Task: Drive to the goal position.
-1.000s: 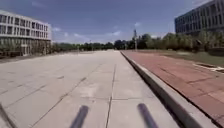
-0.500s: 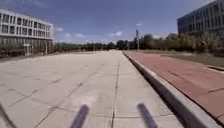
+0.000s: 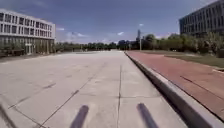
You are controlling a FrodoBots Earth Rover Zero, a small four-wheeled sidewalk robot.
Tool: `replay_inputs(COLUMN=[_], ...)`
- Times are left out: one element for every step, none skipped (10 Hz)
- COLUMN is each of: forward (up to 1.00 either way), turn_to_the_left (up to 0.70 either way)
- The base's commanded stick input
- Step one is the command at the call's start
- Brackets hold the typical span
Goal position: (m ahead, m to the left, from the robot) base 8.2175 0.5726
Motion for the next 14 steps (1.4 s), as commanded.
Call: replay_inputs(forward=[0.7, 0.7, 0.7, 0.7, 0.7, 0.7, 0.7, 0.7, 0.7, 0.7, 0.7, 0.7, 0.7, 0.7], turn_to_the_left=[0.0, 0.0, 0.0, 0.0, 0.0, 0.0, 0.0, 0.0, 0.0, 0.0, 0.0, 0.0, -0.15, -0.35])
